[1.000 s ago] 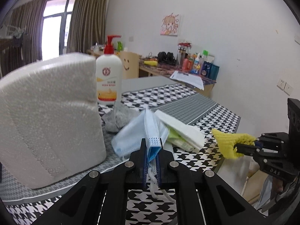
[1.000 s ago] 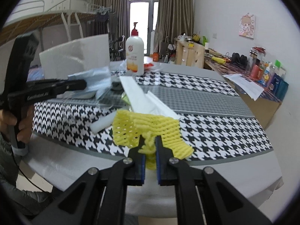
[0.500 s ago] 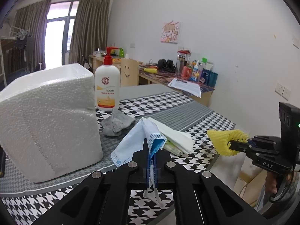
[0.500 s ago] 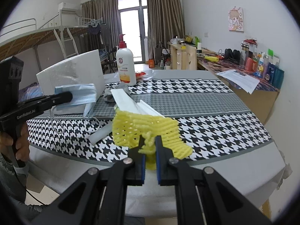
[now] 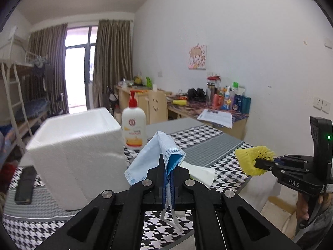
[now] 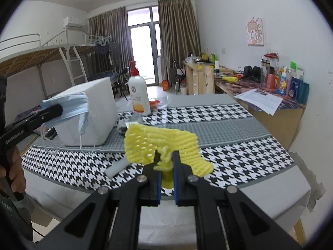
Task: Organize soft objects
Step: 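Lift the blue mask with the left tool while the right tool lifts the yellow mesh, then carry the yellow mesh with the right tool over the white foam box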
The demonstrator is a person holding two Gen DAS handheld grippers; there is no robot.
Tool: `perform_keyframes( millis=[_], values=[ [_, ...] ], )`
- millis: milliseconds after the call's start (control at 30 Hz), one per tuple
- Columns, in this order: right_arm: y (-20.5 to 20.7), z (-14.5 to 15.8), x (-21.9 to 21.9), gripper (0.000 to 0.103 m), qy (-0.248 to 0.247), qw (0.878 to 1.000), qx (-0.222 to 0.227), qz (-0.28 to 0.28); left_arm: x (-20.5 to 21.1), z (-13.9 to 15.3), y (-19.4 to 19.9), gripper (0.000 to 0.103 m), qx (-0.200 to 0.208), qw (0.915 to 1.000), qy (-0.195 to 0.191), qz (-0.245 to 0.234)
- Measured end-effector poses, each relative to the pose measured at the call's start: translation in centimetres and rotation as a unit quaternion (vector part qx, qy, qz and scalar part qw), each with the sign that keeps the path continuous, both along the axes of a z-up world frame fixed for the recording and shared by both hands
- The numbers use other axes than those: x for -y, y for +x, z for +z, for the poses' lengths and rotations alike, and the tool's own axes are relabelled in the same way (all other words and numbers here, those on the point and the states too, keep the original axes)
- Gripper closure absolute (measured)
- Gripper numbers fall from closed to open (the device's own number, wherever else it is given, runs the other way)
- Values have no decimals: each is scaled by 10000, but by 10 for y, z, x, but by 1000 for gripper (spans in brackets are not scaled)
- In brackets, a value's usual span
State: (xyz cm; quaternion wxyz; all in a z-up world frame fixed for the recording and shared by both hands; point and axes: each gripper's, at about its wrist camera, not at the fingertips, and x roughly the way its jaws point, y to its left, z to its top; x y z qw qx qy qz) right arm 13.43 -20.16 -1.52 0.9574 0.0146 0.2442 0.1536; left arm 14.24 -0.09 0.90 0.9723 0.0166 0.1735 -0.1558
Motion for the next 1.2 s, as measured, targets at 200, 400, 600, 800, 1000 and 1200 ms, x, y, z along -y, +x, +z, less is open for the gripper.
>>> perform_keyframes(
  millis=[200,400,600,800,1000,1200],
  values=[
    [-12,11,-3,91,130,9994,297,107,3,12,-25,100,225,9995,110,192],
    [-32,20,-10,91,175,9977,564,321,-5,16,-47,100,286,9984,-18,497],
    [-45,26,-14,91,260,9958,731,481,-11,21,-69,100,399,9962,25,777],
    [-53,31,-29,91,261,9937,829,704,-22,24,-87,100,521,9933,23,1028],
    [-55,35,-49,91,227,9912,901,946,-40,22,-96,100,563,9891,-25,1360],
    [-49,37,-71,91,191,9883,892,1224,-61,18,-103,100,560,9855,-73,1601]
  ],
)
